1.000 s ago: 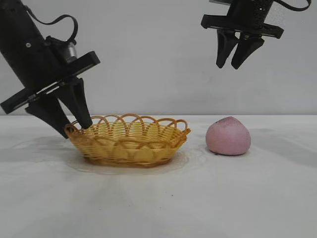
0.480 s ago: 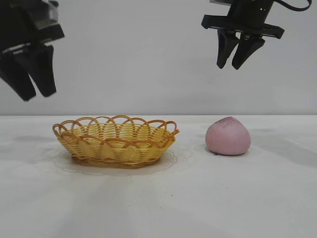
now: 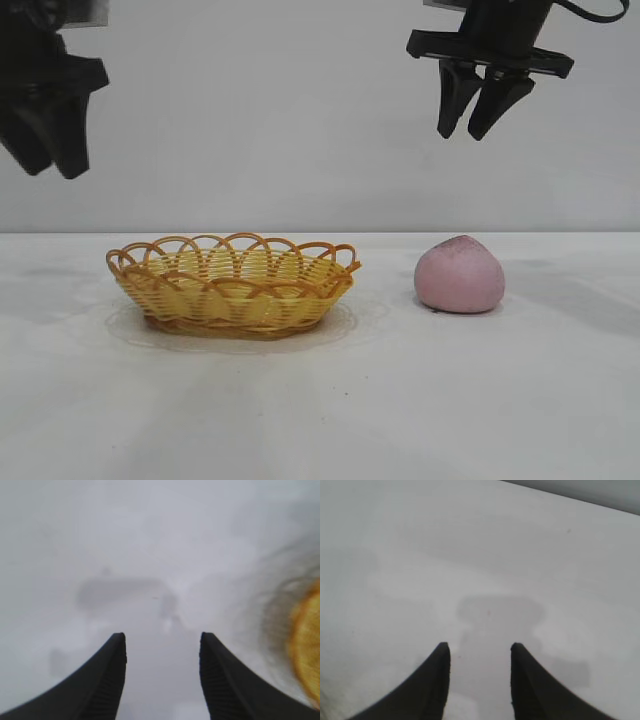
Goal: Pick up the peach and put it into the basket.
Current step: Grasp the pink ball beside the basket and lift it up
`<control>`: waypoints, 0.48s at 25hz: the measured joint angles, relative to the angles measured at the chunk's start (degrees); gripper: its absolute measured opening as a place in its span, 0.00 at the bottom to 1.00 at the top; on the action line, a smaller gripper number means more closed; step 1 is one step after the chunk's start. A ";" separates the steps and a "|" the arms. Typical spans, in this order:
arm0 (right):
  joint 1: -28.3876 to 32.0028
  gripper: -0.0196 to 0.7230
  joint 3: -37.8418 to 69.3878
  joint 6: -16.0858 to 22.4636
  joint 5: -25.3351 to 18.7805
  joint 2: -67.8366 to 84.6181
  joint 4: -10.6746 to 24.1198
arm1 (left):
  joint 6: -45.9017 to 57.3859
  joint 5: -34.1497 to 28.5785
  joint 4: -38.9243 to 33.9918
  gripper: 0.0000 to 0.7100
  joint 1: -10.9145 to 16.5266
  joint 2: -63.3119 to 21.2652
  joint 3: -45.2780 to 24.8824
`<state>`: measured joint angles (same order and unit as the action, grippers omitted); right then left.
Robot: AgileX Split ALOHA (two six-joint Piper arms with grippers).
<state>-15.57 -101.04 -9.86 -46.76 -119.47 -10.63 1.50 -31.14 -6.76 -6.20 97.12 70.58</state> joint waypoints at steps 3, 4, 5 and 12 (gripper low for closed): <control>0.00 0.34 0.00 0.00 -0.36 0.00 -0.13 | 0.00 -0.78 -0.09 0.41 0.00 -7.39 -0.22; 0.00 0.34 0.00 0.00 -0.41 0.00 -0.20 | 0.00 -0.94 -0.09 0.41 0.00 -10.44 -0.55; 0.00 0.34 0.00 0.00 -0.50 0.00 -0.35 | 0.00 -0.94 -0.09 0.41 0.00 -13.74 -1.42; 0.00 0.34 0.00 0.00 -0.93 0.00 -0.98 | 0.00 -6.46 -0.09 0.41 0.00 -37.99 -17.86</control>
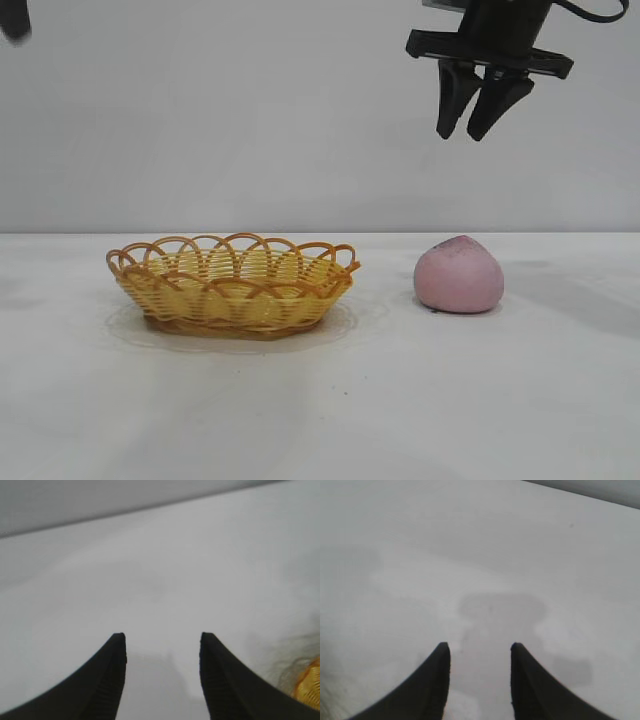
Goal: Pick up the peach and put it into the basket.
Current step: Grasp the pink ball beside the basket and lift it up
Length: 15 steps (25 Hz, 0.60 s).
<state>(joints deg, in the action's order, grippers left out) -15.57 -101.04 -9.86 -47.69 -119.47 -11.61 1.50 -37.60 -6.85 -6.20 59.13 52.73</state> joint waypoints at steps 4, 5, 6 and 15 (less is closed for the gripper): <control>0.00 0.34 0.00 0.00 -0.25 0.00 -0.13 | 0.00 -9.10 0.00 0.41 0.00 -16.06 -11.27; 0.00 0.34 0.00 0.00 -0.25 0.00 -0.13 | 0.11 -11.84 0.00 0.41 0.00 -20.26 -13.14; 0.00 0.34 0.00 0.00 -0.25 0.00 -0.13 | 0.60 -14.36 0.00 0.41 0.00 -23.68 -15.07; 0.00 0.34 0.00 0.00 -0.56 0.00 -0.26 | 2.84 -25.43 2.32 0.41 0.05 -47.23 -24.34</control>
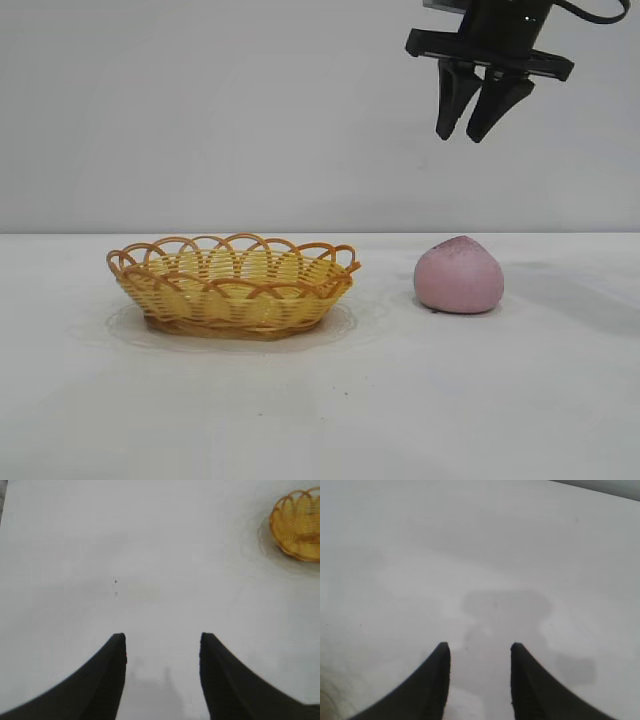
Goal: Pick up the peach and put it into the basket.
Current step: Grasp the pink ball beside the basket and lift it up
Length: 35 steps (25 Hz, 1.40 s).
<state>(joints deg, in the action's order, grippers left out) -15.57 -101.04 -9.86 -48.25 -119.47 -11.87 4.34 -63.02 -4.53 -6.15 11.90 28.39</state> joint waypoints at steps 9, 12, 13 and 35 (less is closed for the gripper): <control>0.00 0.34 0.11 -0.57 -2.63 0.00 0.00 | -3.23 -1.05 1.15 0.41 0.00 -12.56 -0.47; 0.00 0.34 0.18 -1.12 -6.12 0.10 -0.26 | -4.55 -1.05 2.08 0.41 0.00 -12.89 -0.57; 0.00 0.34 0.18 -1.39 -7.77 0.10 -0.48 | -4.67 -1.05 2.22 0.41 0.00 -12.89 -0.57; -5.42 0.03 0.37 -5.83 -21.07 -7.61 -0.30 | -4.92 -1.05 2.22 0.41 0.00 -12.89 -0.70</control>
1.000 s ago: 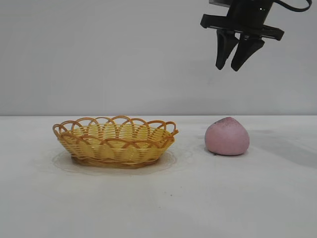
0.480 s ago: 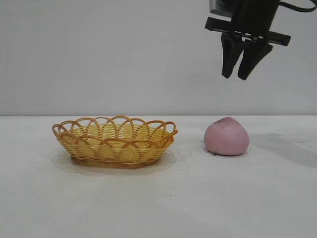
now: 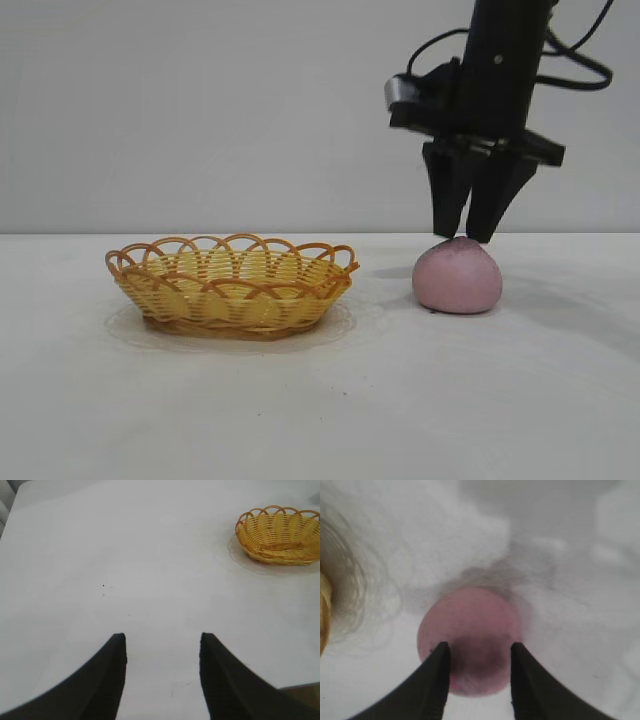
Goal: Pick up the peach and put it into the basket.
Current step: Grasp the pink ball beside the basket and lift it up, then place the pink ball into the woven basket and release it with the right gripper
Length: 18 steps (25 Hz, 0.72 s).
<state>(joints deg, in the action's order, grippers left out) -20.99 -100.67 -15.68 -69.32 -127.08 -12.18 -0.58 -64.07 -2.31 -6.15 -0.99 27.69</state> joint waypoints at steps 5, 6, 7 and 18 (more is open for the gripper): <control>-2.43 0.03 -1.09 -1.82 1.82 7.28 -1.94 | 0.00 0.00 0.00 0.41 0.00 0.00 0.00; -3.37 0.03 -1.15 -2.44 2.11 8.73 -3.11 | 0.00 0.00 0.00 0.41 0.00 0.00 0.00; -4.48 0.03 -1.19 -3.19 2.41 9.83 -3.93 | 0.00 0.00 0.00 0.41 0.00 0.00 0.00; -16.87 0.03 -1.29 -4.36 7.44 4.53 -6.10 | 0.00 0.00 0.00 0.41 0.00 0.00 0.00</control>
<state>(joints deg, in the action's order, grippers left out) -37.86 -101.96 -20.04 -61.88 -122.55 -18.27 -0.58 -64.07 -2.31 -6.15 -0.99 27.69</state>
